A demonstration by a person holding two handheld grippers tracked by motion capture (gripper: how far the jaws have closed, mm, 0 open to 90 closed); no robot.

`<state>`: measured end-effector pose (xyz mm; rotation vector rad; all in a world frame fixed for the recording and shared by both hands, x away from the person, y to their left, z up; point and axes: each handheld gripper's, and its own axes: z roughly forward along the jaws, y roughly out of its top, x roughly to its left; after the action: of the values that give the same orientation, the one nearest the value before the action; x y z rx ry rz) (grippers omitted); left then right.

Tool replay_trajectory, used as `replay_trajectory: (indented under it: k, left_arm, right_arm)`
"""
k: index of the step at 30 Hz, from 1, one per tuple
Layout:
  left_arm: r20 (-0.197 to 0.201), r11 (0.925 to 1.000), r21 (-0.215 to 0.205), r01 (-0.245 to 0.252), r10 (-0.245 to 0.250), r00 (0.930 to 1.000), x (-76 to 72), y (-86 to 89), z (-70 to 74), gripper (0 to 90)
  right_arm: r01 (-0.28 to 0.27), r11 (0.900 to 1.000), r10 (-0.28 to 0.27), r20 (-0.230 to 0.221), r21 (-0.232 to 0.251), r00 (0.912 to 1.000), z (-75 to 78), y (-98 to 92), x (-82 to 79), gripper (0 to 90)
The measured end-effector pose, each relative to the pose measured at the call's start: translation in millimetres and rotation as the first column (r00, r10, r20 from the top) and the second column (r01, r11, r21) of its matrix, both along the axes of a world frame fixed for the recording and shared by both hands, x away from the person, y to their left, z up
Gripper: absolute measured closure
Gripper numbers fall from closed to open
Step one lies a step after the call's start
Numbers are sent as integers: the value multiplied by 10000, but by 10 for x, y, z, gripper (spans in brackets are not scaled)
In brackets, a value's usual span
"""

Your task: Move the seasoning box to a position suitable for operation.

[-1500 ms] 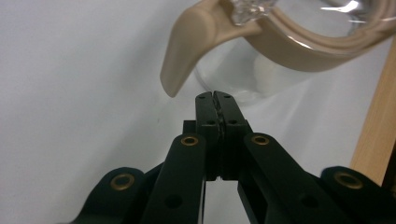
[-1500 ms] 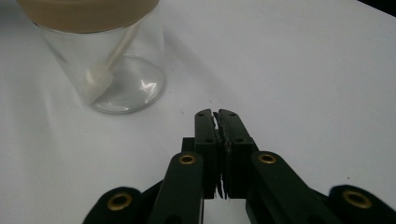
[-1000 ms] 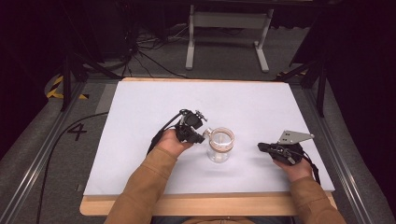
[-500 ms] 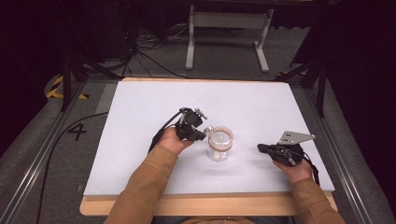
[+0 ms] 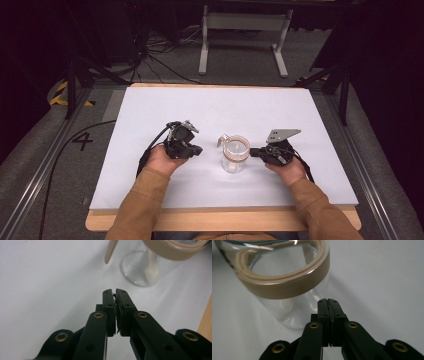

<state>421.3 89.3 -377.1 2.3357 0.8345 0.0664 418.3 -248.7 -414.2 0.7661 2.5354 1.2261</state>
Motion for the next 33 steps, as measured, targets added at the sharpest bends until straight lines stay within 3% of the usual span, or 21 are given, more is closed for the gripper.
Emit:
replay_trajectory:
  k: [3, 12, 21, 33]
  left_arm:
    - [-50, 9999, 71, -145, 146, 9999, -17, 59, -8, 864]
    - [39, 9996, -142, -262, 262, 9996, 7, 89, -13, 865]
    - [10, 9996, -223, -163, 163, 9999, 78, 33, -18, 863]
    - [-91, 9992, -402, -7, 4, 10000, 154, -11, -22, 855]
  right_arm:
    - [-110, 9996, 113, 133, -274, 9998, -42, 40, 53, 892]
    - [-13, 9995, 16, 112, -324, 9999, -43, 69, 34, 894]
    - [-456, 9975, 456, -10, -536, 9990, -34, 178, -120, 894]
    - [-1411, 9874, 1412, -37, -716, 9900, -27, 433, -344, 893]
